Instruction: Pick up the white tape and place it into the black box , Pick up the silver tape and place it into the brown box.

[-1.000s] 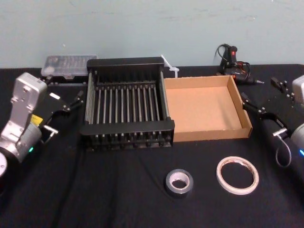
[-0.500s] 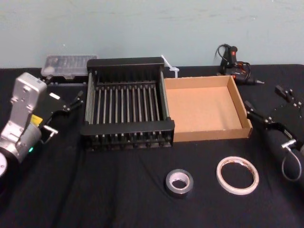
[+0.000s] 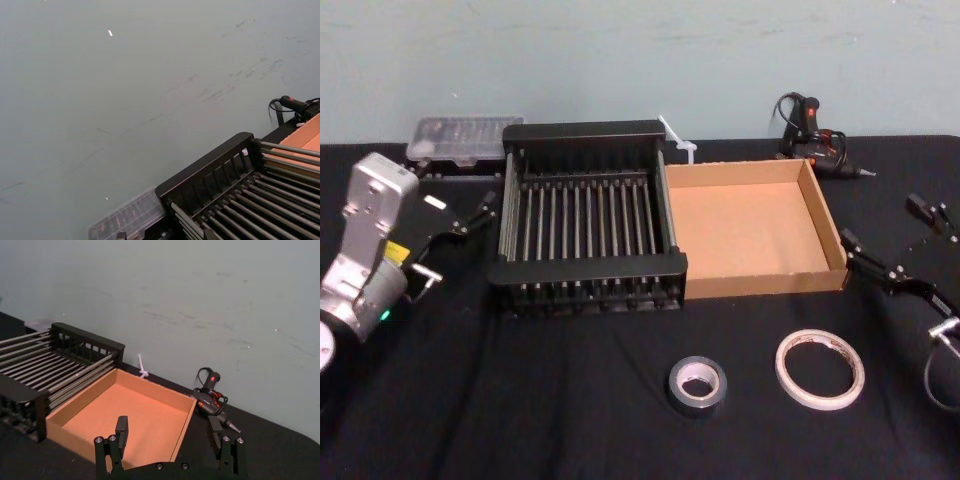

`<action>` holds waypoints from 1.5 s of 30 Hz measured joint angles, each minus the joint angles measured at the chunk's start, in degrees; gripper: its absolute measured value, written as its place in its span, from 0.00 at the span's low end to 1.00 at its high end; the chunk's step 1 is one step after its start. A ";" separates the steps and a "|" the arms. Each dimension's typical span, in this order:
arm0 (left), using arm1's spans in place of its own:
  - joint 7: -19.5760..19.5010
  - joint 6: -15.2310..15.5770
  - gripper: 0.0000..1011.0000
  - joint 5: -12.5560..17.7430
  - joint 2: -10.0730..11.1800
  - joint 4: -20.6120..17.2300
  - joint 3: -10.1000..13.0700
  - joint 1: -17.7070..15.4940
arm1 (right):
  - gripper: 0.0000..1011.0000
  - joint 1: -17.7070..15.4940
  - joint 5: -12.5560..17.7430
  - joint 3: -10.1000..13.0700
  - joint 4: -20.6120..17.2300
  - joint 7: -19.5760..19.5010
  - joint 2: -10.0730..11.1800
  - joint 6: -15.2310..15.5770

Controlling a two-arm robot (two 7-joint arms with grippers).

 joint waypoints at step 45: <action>0.00 0.00 0.99 0.00 0.00 0.00 0.00 0.00 | 0.99 -5.02 4.65 3.59 -5.62 10.72 3.59 22.49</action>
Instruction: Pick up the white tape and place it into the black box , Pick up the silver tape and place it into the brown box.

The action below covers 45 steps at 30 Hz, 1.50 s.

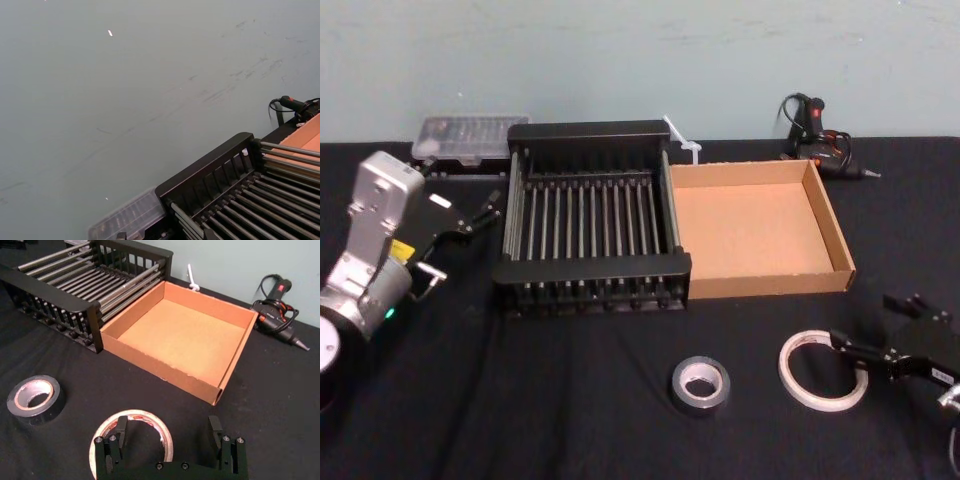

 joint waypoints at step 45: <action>0.00 0.00 0.99 0.00 0.00 0.00 0.00 0.00 | 0.99 4.58 -6.32 -1.69 9.80 3.55 -7.59 1.17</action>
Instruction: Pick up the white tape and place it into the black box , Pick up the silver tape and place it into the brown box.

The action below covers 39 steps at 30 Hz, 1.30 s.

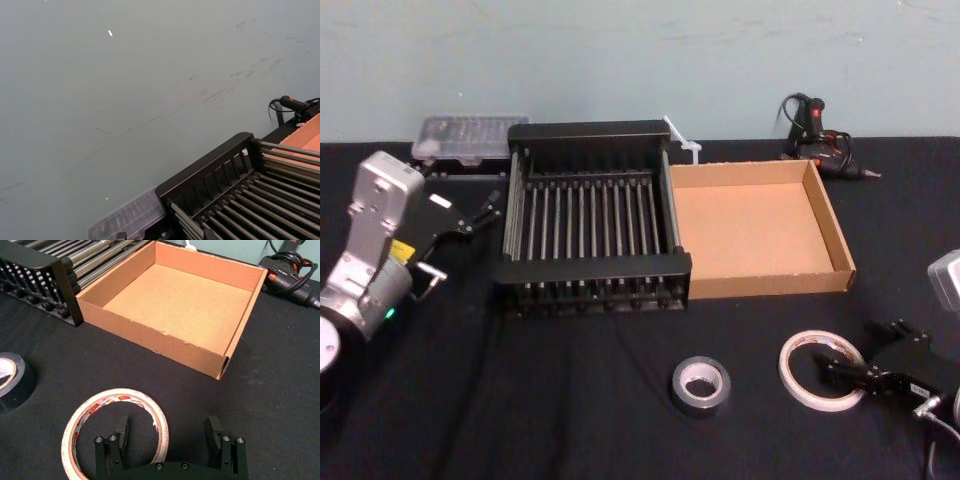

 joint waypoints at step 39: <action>0.00 0.00 0.99 0.00 0.00 0.00 0.00 0.00 | 0.68 0.01 -0.44 0.19 0.22 0.26 -0.34 0.23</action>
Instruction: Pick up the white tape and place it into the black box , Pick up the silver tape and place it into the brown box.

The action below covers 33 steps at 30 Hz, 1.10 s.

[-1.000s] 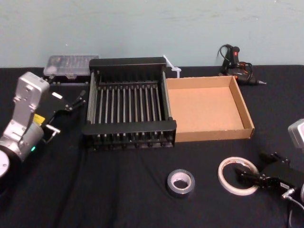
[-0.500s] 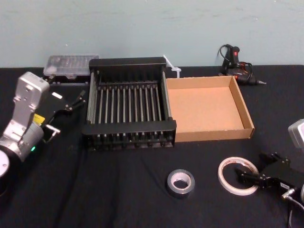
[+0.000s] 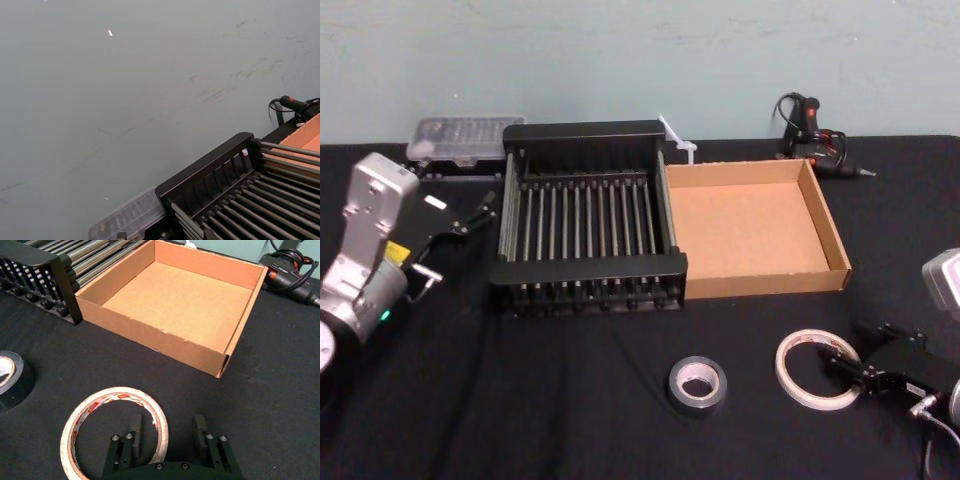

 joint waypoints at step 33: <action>0.00 0.00 0.99 0.00 0.00 0.00 0.00 0.00 | 0.08 -0.84 -0.35 0.47 -0.57 0.08 -0.43 -2.27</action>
